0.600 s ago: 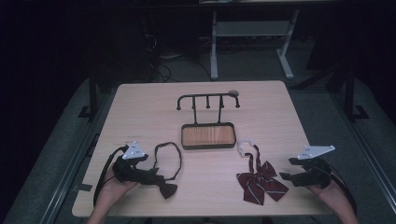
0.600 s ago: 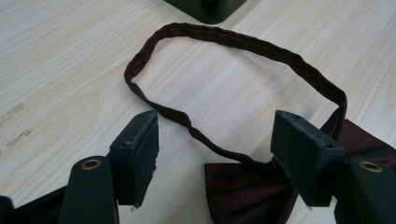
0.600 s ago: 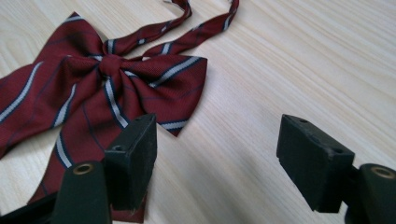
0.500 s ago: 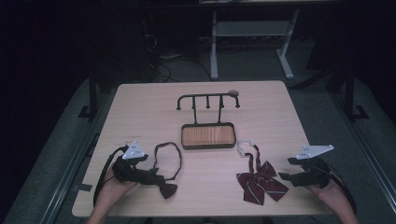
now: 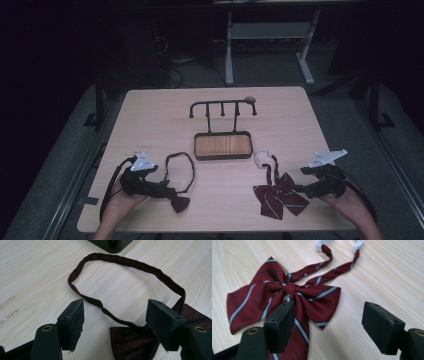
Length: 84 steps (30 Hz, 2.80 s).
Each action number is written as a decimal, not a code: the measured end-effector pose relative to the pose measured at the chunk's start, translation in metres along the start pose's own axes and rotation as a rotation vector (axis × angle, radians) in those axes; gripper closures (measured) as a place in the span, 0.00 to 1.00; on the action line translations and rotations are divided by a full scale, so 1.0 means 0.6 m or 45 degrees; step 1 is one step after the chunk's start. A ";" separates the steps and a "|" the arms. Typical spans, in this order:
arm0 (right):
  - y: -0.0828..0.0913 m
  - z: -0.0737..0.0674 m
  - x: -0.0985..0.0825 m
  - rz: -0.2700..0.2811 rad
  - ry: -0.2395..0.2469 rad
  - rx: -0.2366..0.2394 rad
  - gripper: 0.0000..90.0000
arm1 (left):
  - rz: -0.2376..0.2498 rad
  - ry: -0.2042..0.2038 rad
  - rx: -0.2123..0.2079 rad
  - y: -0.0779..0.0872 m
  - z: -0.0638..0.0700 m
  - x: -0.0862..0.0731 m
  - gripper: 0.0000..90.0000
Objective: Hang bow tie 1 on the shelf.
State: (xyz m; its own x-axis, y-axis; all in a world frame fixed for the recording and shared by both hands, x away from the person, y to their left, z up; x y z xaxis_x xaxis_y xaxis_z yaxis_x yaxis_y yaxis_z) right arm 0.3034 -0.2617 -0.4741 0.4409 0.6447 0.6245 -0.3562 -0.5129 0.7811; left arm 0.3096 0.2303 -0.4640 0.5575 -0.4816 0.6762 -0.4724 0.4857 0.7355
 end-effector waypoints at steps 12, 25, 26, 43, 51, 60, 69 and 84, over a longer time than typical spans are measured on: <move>-0.001 -0.012 0.041 -0.060 0.037 0.054 0.35 | 0.009 -0.003 -0.003 0.001 0.003 0.001 0.34; -0.019 -0.008 0.097 -0.137 0.091 0.078 0.39 | 0.013 -0.012 0.008 0.003 0.000 0.000 0.32; -0.021 -0.008 0.100 -0.144 0.093 0.079 0.40 | 0.014 -0.013 0.008 0.003 0.000 0.000 0.32; -0.049 0.017 0.137 -0.213 0.118 0.113 0.45 | 0.018 -0.010 0.007 0.004 0.000 0.000 0.32; -0.063 0.035 0.150 -0.259 0.128 0.116 0.47 | 0.022 -0.001 0.010 0.006 -0.003 0.000 0.32; -0.086 0.054 0.157 -0.279 0.109 0.124 0.55 | 0.021 -0.004 0.008 0.005 -0.004 0.000 0.32; -0.107 0.074 0.154 -0.313 0.066 0.106 0.59 | 0.015 -0.004 0.012 0.005 -0.005 -0.001 0.32; -0.135 0.095 0.144 -0.400 0.023 0.051 0.70 | 0.009 -0.005 0.011 0.001 -0.004 -0.001 0.32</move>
State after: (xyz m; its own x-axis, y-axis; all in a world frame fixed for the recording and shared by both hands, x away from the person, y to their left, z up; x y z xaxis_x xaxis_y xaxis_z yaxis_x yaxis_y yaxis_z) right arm 0.4174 -0.1970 -0.4831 0.5096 0.7847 0.3529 -0.1719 -0.3091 0.9354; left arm 0.3104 0.2327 -0.4641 0.5513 -0.4810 0.6817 -0.4824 0.4829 0.7308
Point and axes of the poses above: each handheld gripper's, and its own axes: y roughly backward along the jaws, x roughly out of its top, z roughly to its right, the point moved 5 cm from there along -y, roughly forward along the jaws, and after that the axes turned 7 degrees about y, right-handed, at the moved point
